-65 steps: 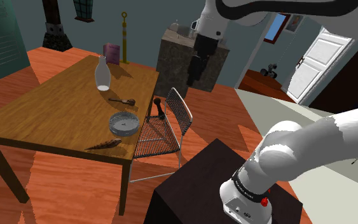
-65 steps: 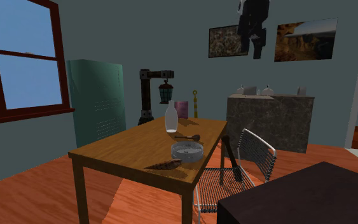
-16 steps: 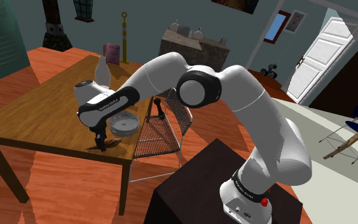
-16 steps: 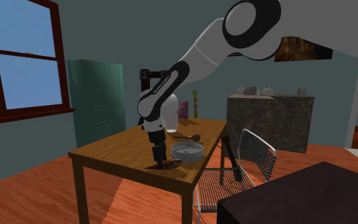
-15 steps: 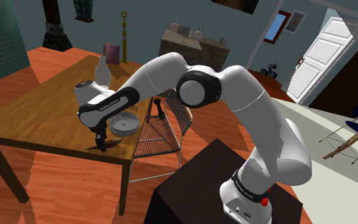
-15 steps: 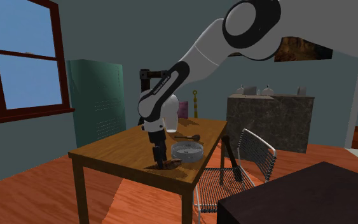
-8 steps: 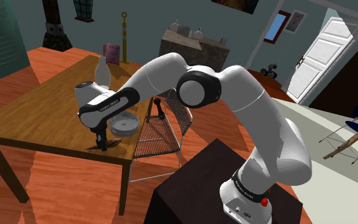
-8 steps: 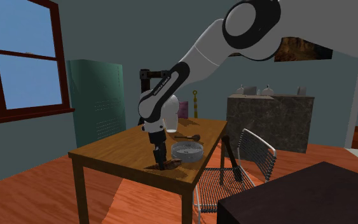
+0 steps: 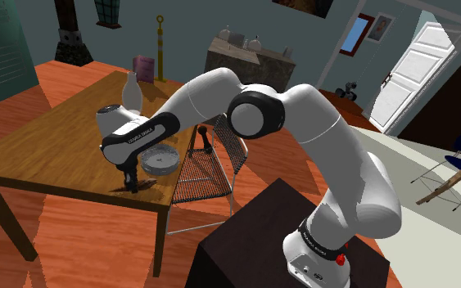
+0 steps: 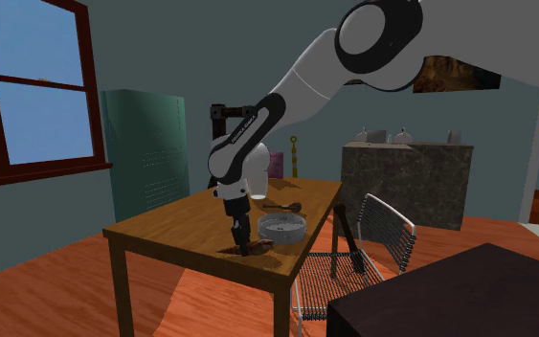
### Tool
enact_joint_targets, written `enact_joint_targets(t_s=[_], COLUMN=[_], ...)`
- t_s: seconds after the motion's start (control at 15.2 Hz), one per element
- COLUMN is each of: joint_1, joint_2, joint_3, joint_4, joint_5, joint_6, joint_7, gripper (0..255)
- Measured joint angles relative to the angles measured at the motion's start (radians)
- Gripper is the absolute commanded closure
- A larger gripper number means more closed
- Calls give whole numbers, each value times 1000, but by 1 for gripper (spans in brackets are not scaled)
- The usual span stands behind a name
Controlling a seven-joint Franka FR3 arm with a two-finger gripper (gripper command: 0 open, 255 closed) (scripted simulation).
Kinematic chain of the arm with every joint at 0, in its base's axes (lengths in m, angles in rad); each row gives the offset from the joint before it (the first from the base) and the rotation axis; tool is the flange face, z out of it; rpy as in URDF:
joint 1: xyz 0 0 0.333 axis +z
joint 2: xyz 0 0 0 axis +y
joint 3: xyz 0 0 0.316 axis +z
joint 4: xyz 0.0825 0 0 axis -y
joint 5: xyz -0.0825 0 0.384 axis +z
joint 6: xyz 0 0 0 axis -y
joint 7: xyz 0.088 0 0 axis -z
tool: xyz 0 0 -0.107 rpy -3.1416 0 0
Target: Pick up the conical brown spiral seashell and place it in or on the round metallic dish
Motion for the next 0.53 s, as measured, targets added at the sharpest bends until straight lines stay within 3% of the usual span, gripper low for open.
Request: enact_joint_targets(t_s=[0.53], joint_1=[-4], joint_2=[-67], joint_3=[6], joint_4=[-35], joint_5=[5], joint_6=[-32], joint_7=[-1], gripper=[255])
